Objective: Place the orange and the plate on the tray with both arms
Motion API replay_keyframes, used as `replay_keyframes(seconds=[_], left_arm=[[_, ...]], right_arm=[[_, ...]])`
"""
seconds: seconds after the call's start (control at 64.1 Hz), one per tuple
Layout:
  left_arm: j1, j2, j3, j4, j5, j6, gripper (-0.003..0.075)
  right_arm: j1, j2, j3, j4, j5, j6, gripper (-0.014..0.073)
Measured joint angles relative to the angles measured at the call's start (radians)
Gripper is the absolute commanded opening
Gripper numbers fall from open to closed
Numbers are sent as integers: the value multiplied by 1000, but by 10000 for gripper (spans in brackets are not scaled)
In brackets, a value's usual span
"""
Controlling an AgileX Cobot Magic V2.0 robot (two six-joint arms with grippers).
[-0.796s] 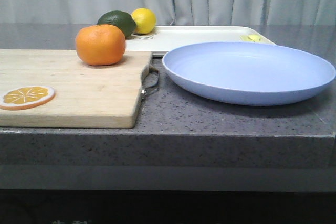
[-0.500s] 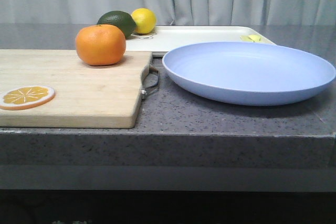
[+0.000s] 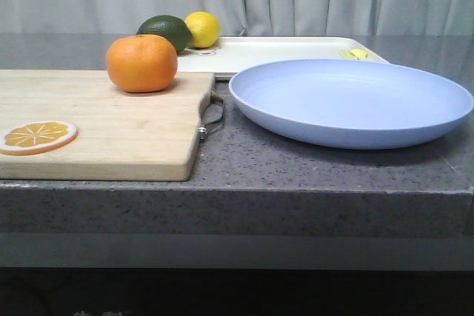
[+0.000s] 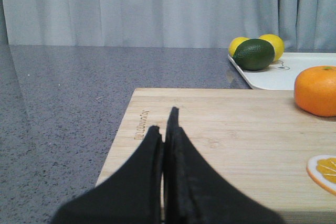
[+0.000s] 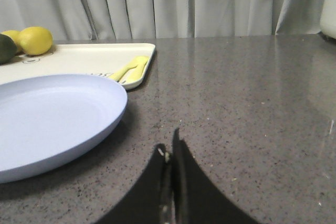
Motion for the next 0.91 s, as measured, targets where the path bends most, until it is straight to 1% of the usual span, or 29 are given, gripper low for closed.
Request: replay_keyframes(seconds=[0.141, 0.25, 0.359, 0.453, 0.546, 0.656, 0.812, 0.906], left_arm=[[0, 0, 0, -20, -42, 0, -18], [0, 0, -6, -96, -75, 0, -18], [0, 0, -61, -119, -54, 0, -18], [0, 0, -150, -119, 3, 0, -18], [0, 0, -261, -106, 98, 0, -18], [0, 9, -402, -81, 223, 0, -18], [0, 112, -588, -75, 334, 0, -18], [0, 208, -688, -73, 432, 0, -18]], right_arm=[[0, 0, 0, 0, -39, 0, -68], [0, 0, -23, 0, -12, 0, -68], [0, 0, -107, 0, 33, 0, -68], [0, 0, -195, -2, 98, 0, -68], [0, 0, -297, -18, 170, 0, -68], [0, 51, -423, -53, 237, 0, -68], [0, 172, -563, -71, 323, 0, -68], [0, 252, -634, -71, 376, 0, -68]])
